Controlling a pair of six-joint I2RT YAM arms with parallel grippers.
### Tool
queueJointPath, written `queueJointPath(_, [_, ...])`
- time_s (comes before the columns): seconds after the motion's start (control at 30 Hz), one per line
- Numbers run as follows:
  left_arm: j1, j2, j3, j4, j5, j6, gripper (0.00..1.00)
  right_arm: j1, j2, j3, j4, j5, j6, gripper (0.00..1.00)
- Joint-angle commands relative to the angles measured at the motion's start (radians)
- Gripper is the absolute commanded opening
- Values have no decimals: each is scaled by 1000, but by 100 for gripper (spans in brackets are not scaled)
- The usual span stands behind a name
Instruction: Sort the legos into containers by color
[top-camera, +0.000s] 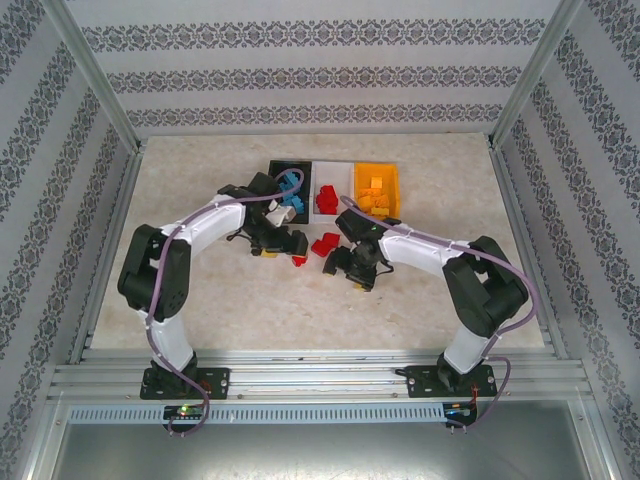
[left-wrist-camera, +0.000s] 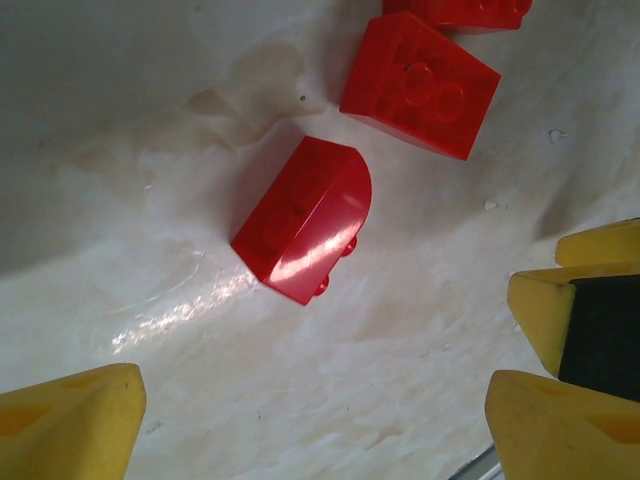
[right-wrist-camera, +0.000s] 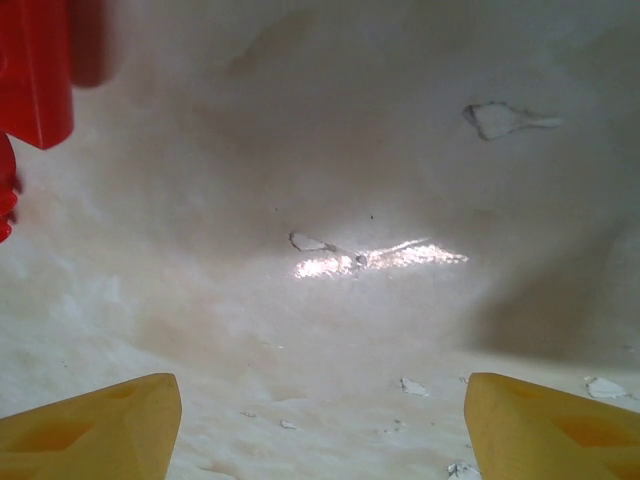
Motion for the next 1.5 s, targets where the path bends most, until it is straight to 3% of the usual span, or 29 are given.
queueJointPath(0.0, [-37,31,48,-50,-38,34,88,4,7,40,-36,-1,-2,75])
queueJointPath(0.47, [-107,197,179,-99,-131,82,82,-68,-70,15,-93,-3,-53,76])
queueJointPath(0.8, [-113,269,210,-136,-199,126,61,-128,-186,-96,-69,-9,-39,76])
queueJointPath(1.2, [-113,240,183,-140,-173,106,26,-139,-191,-110,-43,-17,-25,76])
queueJointPath(1.47, [-112,126,40,-65,-107,27,24,-115,-143,-95,-15,-34,-16,76])
